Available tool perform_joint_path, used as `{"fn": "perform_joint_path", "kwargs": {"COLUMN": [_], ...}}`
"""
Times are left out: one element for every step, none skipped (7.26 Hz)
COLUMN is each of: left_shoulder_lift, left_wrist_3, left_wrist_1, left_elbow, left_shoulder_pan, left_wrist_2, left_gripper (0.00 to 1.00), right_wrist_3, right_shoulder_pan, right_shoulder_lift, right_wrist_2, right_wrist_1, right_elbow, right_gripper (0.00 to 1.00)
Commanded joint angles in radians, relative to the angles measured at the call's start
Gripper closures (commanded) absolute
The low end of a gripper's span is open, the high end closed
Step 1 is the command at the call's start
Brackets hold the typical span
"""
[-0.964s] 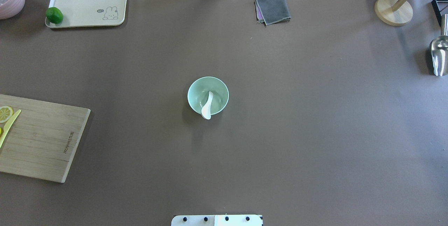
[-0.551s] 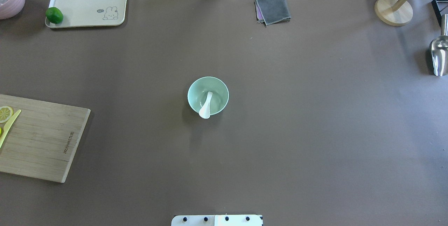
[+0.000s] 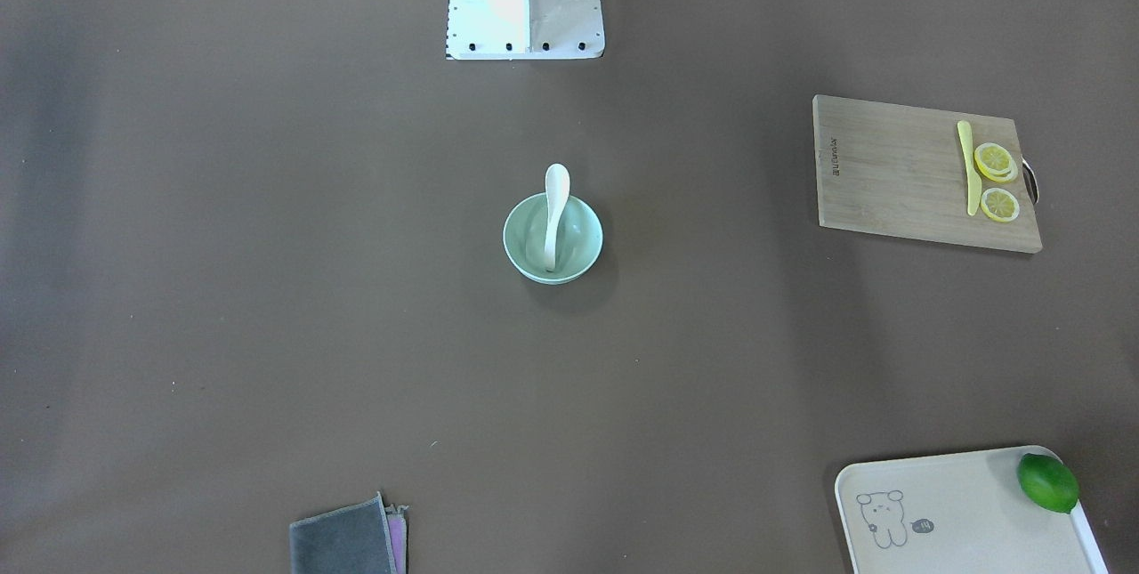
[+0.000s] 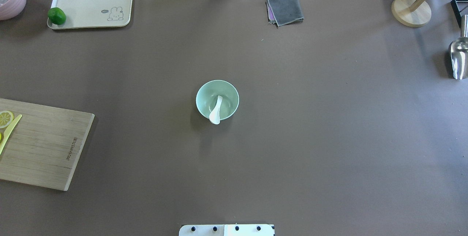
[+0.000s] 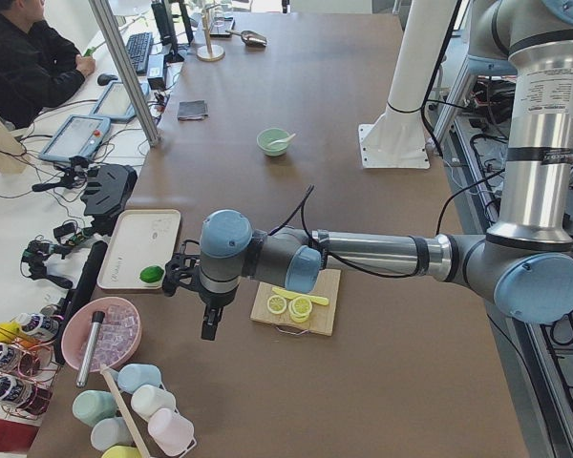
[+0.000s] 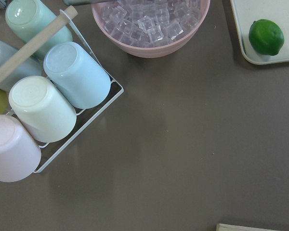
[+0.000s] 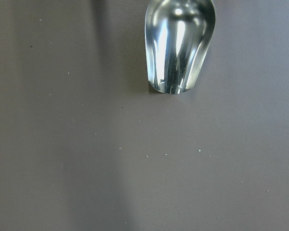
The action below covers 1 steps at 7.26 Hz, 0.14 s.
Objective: Place spoon in bowl
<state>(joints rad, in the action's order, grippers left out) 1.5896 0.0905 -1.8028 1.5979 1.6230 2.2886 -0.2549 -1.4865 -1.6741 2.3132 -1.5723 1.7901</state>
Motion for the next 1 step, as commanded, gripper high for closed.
{"fn": "perform_joint_path", "kwargs": {"left_shoulder_lift": [-0.005], "left_wrist_3": [0.0], "left_wrist_1": [-0.001], "left_elbow": [0.002], "left_shoulder_pan": [-0.002], "left_wrist_2": [0.002], "left_gripper": [0.02], "right_wrist_3": [-0.001], "right_shoulder_pan": [0.0], "right_shoulder_lift": [0.002], "right_wrist_2": [0.002], "right_wrist_1": [0.001], "right_elbow": [0.0], "right_gripper": [0.0]}}
